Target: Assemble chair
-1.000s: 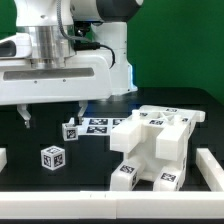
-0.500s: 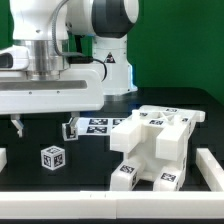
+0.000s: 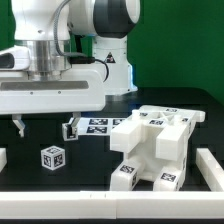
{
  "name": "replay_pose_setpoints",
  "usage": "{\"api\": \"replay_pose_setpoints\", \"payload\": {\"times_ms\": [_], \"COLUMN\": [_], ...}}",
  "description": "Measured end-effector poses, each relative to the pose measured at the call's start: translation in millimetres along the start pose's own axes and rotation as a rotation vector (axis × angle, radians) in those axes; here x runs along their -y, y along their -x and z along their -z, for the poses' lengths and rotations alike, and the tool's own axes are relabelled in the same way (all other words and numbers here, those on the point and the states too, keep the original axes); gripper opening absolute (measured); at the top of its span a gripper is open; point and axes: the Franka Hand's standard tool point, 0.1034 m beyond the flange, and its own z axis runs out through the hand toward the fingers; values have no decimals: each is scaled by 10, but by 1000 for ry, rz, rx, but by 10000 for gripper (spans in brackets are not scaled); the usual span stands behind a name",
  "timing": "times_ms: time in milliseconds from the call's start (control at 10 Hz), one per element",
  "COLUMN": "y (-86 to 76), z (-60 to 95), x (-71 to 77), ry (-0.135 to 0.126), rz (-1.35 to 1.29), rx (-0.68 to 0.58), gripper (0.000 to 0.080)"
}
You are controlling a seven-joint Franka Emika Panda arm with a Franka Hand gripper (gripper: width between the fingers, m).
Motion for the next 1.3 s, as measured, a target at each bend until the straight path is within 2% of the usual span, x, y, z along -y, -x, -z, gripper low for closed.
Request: {"api": "replay_pose_setpoints", "payload": {"times_ms": [300, 400, 1000, 1200, 1300], "y": [-7, 14, 22, 55, 37], "z": [-38, -57, -76, -176, -196], "x": [34, -19, -13, 2, 18], "ry": [-21, -28, -25, -28, -39], "rz": [-283, -311, -307, -417, -476], "rx": [24, 24, 28, 55, 67], "gripper": [649, 649, 649, 649, 649]}}
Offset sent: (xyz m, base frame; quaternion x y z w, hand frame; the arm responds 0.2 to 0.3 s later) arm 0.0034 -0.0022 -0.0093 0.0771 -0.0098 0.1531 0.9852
